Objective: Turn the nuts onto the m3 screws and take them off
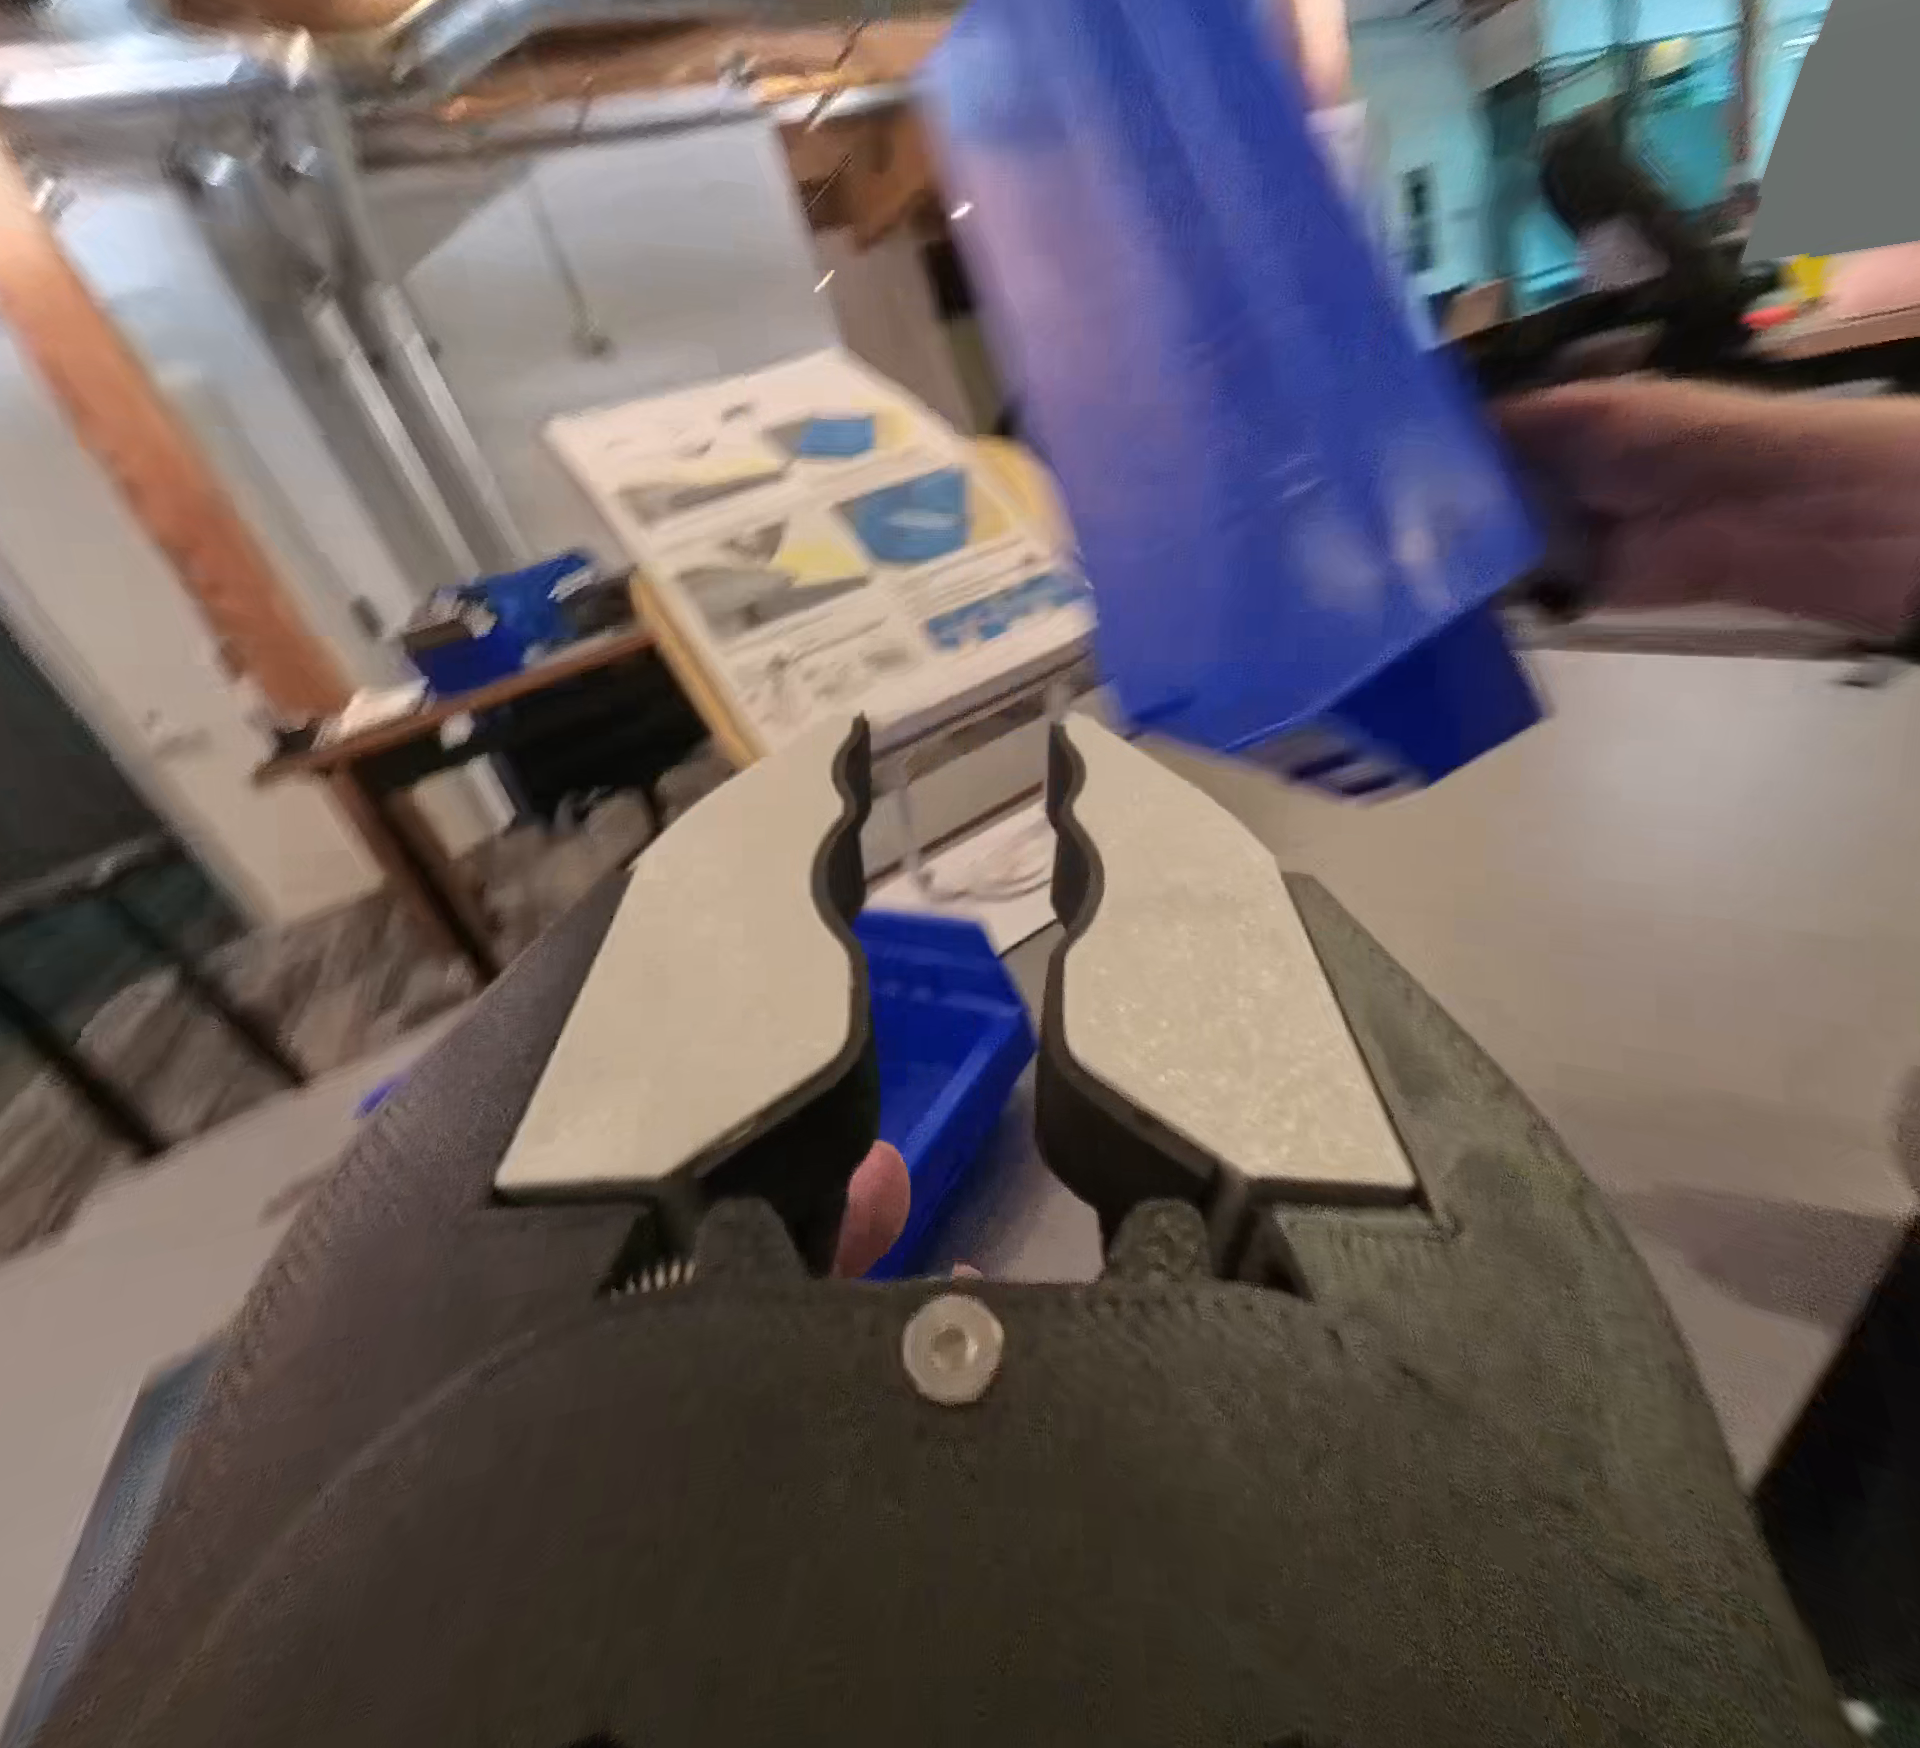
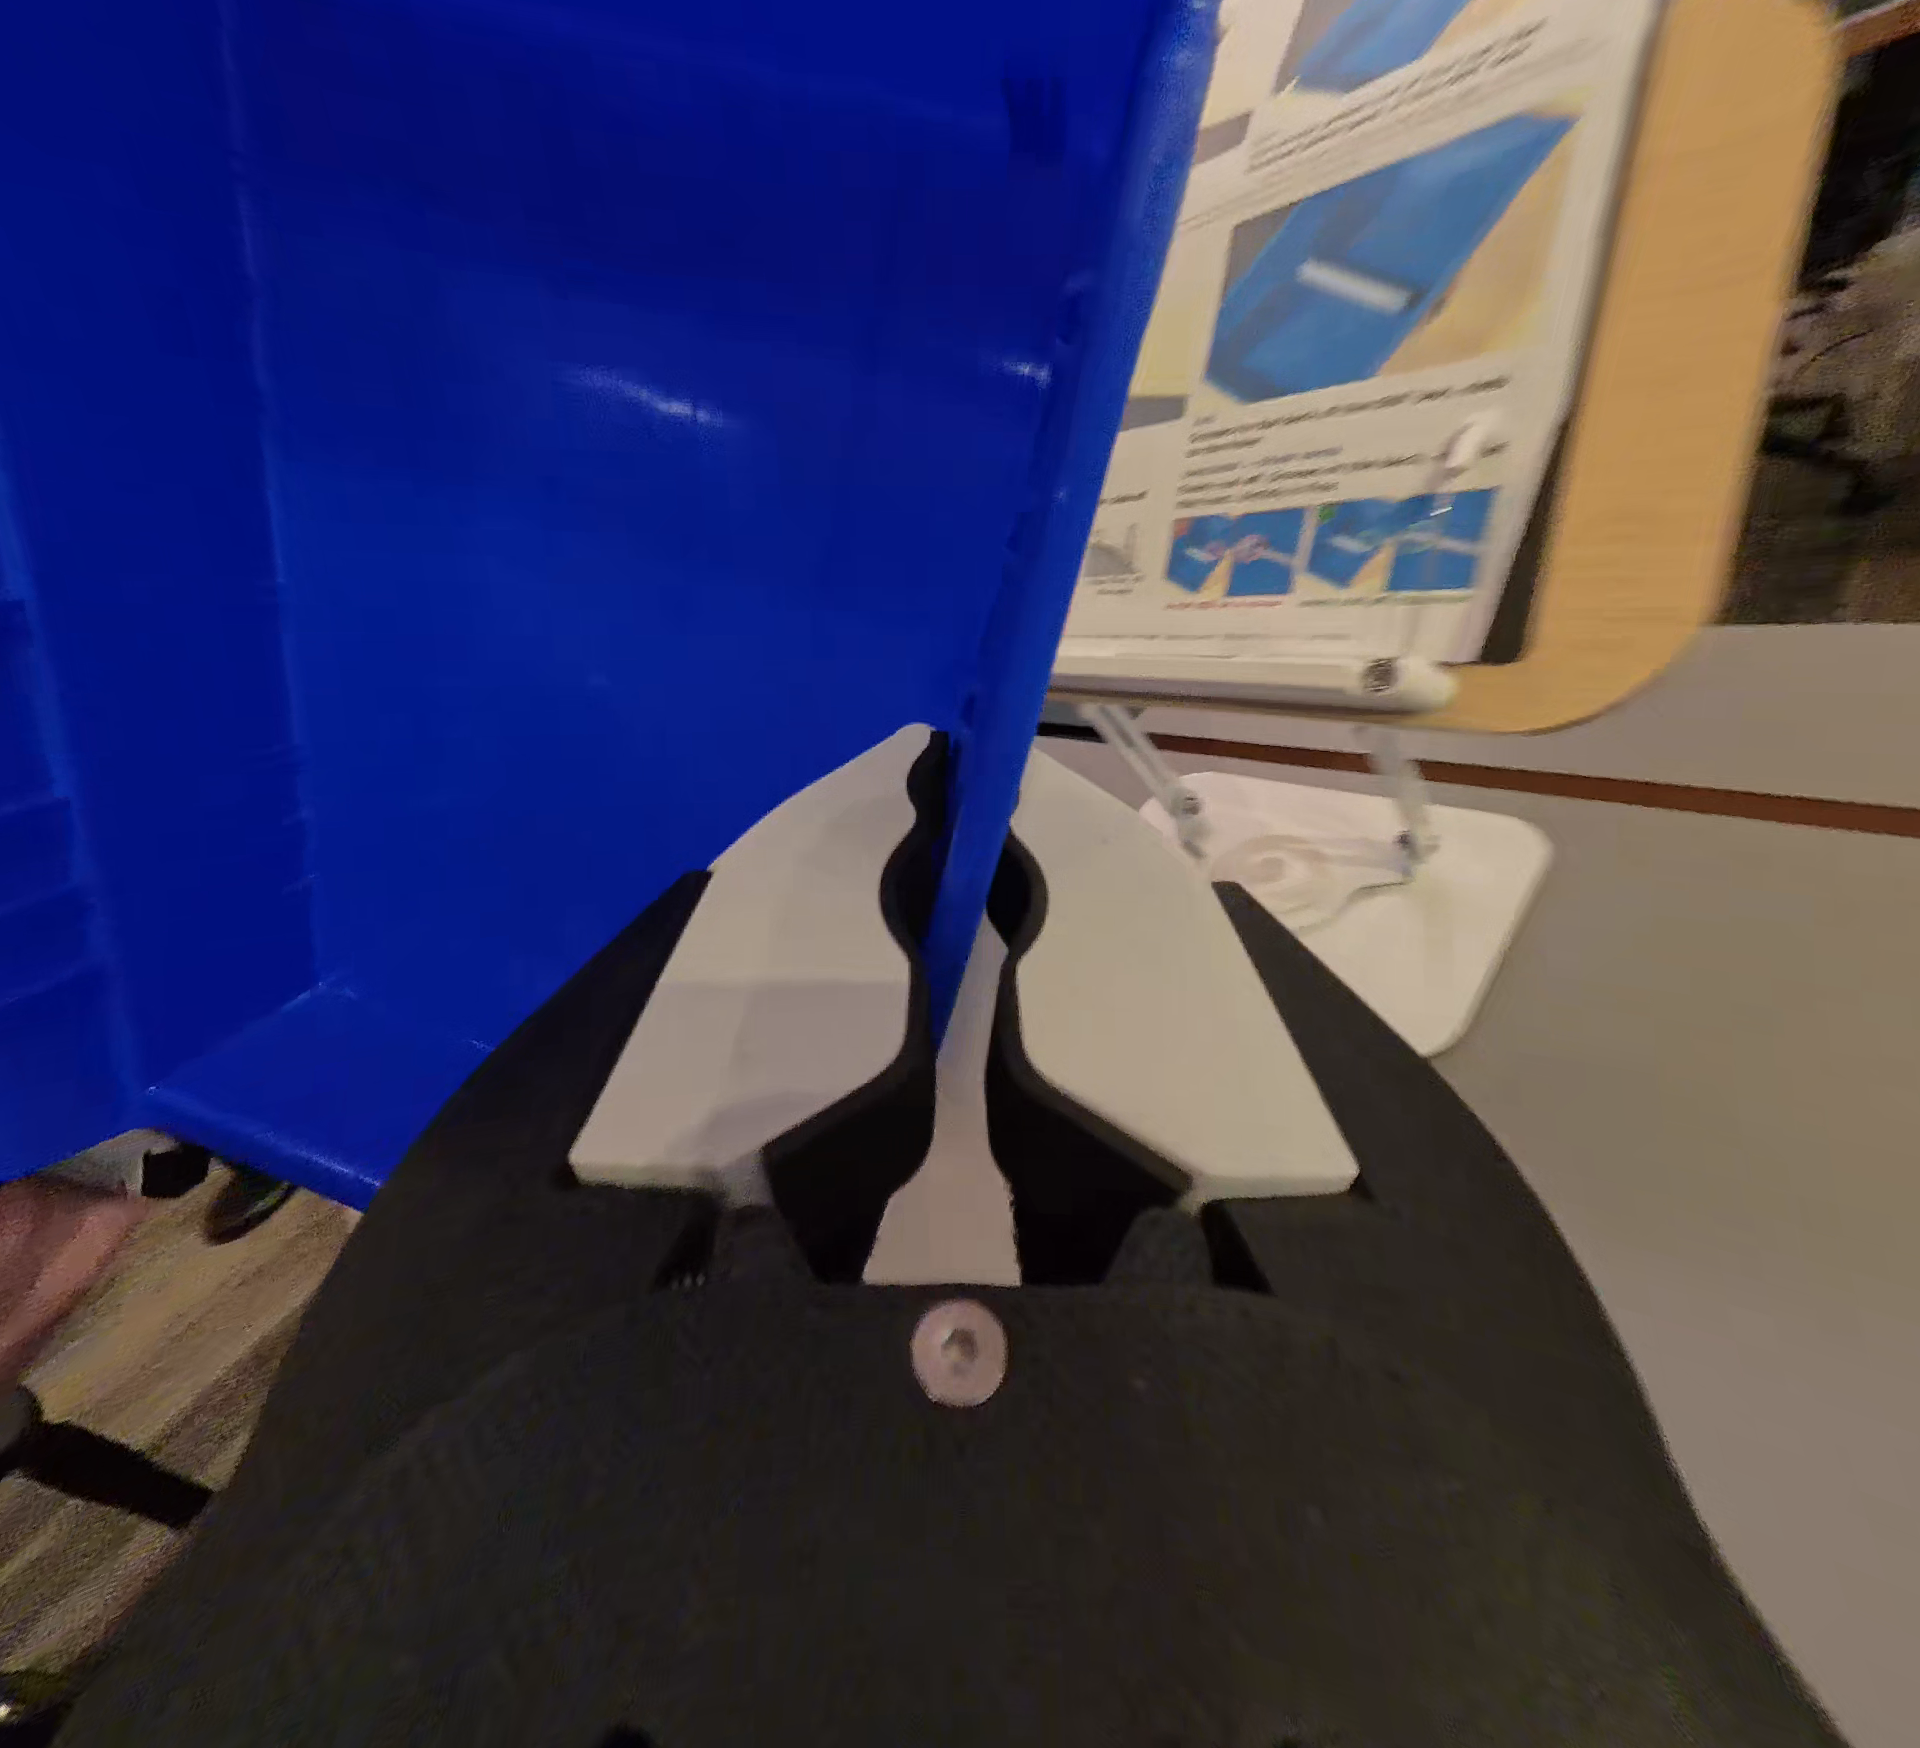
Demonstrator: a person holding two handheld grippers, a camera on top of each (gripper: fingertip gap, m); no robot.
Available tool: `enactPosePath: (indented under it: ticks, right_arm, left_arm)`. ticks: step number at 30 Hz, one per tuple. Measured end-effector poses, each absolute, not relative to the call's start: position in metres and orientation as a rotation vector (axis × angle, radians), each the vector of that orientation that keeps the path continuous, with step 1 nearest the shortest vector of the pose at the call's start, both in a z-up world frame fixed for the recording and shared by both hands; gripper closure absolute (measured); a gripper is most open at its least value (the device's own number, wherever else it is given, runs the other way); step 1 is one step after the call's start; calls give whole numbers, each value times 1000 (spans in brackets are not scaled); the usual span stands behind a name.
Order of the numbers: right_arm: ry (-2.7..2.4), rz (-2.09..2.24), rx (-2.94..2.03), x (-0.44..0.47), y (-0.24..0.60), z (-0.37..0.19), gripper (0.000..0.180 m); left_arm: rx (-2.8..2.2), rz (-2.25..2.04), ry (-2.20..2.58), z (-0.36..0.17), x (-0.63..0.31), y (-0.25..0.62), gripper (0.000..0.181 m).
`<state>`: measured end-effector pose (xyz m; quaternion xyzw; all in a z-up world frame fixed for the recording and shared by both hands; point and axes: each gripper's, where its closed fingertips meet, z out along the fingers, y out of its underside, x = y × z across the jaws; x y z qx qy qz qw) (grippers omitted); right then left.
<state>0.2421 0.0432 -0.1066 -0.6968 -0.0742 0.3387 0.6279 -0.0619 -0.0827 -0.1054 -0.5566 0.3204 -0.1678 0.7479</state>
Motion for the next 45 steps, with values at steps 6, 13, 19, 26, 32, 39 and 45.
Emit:
enactPosePath:
  ticks: [6,13,19,26,32,39,45]
  right_arm:
    - [-148,617,-1630,329,26,-106,174]
    - [-147,489,-1695,379,11,-127,174]
    - [-138,473,-1798,408,10,-162,174]
    - [-91,404,-1953,457,17,-197,175]
    - [-44,355,-2073,498,30,-227,175]
    - [-5,347,-2220,530,56,-253,175]
    - [-2,392,-2381,536,91,-273,174]
  left_arm:
    - [-1625,-156,485,-186,-143,5,135]
    - [-1940,-153,281,-261,-170,50,126]
    - [-2085,-249,201,-301,-170,68,138]
    - [-2077,-215,179,-308,-176,88,169]
    - [-2050,-129,131,-307,-207,114,178]
    - [-2039,-133,47,-305,-228,136,179]
    - [-2041,-108,44,-304,-231,154,179]
